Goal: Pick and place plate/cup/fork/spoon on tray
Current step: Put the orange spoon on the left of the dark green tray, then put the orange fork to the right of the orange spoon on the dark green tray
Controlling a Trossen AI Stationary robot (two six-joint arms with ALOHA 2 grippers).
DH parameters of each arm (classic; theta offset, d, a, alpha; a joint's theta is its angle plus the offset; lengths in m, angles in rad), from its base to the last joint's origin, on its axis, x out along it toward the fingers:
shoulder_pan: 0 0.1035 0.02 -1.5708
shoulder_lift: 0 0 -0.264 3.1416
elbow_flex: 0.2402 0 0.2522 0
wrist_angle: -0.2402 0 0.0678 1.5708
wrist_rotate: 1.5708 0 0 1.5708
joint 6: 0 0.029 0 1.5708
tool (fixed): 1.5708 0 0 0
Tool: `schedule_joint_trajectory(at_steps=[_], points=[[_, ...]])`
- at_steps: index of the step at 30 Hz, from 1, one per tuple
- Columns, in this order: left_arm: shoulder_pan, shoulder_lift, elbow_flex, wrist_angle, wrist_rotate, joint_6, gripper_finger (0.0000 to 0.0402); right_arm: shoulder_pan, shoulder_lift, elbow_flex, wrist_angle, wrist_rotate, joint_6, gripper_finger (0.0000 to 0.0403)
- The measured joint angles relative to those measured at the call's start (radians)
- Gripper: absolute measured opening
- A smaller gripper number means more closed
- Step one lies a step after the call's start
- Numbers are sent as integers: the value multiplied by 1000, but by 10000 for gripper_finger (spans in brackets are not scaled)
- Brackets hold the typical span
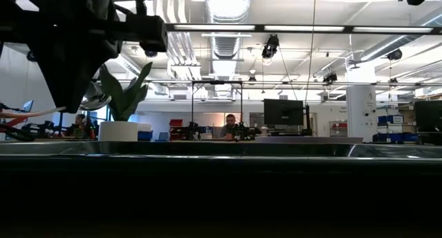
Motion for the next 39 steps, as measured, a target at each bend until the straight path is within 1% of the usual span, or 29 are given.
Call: schedule_joint_trajectory(at_steps=[5, 12, 18, 25, 33, 39], points=[[0, 0, -40, 5, 3, 2, 0, 0, 0, 0, -10, 0, -7, 9], [-2, 0, -145, 163, 9, 3, 0, 0, 0, 0, -14, 3, -14, 9], [-2, 0, -211, 221, 34, 5, 0, 0, 0, 0, -13, 4, -16, 9], [-2, -1, -221, 230, 43, 26, 2, 0, 0, 0, -12, 6, -16, 9], [-2, -4, -215, 231, 42, 31, 38, 0, 0, 0, -9, 6, -16, 9], [-2, -41, -211, 230, 37, 51, 59, 0, 0, 0, -8, 6, -16, 9]])
